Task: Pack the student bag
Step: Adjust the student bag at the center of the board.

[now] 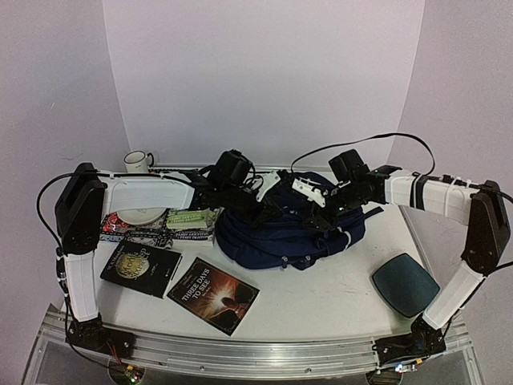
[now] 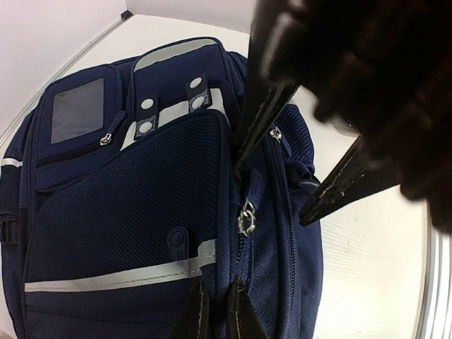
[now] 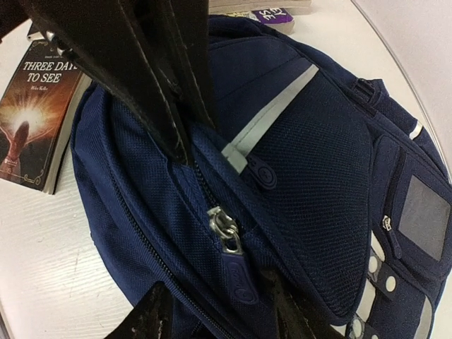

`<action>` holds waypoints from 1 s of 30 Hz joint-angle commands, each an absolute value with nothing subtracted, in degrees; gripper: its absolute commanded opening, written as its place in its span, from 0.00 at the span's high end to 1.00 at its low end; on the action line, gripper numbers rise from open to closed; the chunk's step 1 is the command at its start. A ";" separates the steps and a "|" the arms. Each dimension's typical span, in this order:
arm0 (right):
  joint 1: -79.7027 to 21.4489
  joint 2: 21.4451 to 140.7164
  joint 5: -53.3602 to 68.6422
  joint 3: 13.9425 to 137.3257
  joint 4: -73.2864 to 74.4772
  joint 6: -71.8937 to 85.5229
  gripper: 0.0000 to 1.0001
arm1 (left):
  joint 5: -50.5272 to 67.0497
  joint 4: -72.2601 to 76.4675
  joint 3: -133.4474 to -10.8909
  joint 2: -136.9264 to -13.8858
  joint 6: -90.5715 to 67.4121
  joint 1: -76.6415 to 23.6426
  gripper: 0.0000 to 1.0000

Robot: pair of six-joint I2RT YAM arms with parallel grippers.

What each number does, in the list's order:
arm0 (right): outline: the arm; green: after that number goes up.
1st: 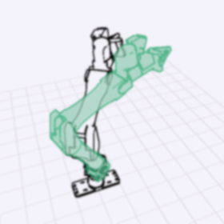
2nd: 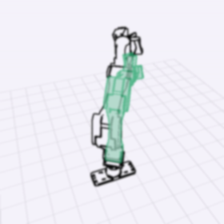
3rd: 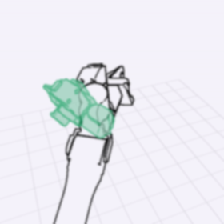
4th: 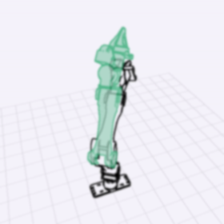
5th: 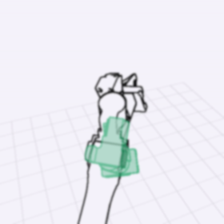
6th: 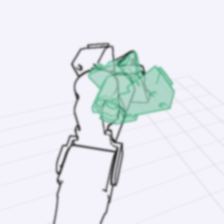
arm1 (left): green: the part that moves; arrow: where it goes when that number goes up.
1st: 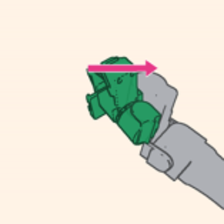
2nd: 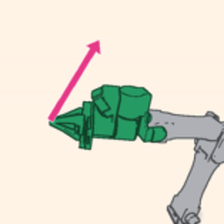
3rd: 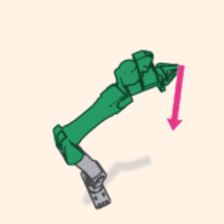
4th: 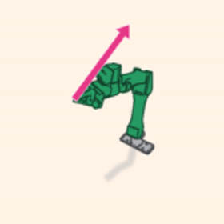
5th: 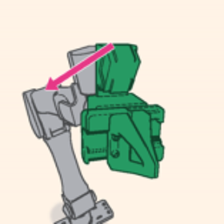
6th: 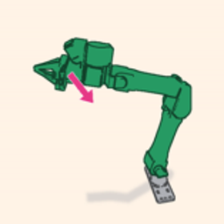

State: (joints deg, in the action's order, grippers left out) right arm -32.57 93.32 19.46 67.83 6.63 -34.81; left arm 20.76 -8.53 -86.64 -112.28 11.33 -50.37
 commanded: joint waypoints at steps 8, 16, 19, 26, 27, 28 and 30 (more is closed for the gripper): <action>-31.99 87.35 17.16 70.12 5.25 -34.35 0.43 | 27.06 -1.93 -88.15 -107.86 16.20 -53.24 1.00; -32.03 86.12 20.14 68.15 2.40 -34.81 0.33 | 29.90 -1.90 -87.75 -107.68 18.18 -53.26 1.00; -32.00 88.45 22.03 69.38 2.77 -34.64 0.32 | 32.65 -1.86 -87.51 -107.25 20.33 -53.30 1.00; -32.01 90.56 29.17 70.07 6.24 -34.63 0.30 | 30.42 -1.51 -87.76 -106.68 23.74 -53.35 1.00; -32.01 90.65 29.56 70.07 6.80 -34.63 0.30 | 29.58 -1.52 -87.85 -106.90 24.11 -53.36 1.00; -31.99 90.65 29.84 69.88 7.34 -34.64 0.30 | 28.91 -1.49 -87.96 -107.11 24.39 -53.37 1.00; -31.99 90.48 29.70 69.49 8.08 -34.53 0.31 | 28.02 -1.32 -87.88 -107.38 24.92 -53.35 1.00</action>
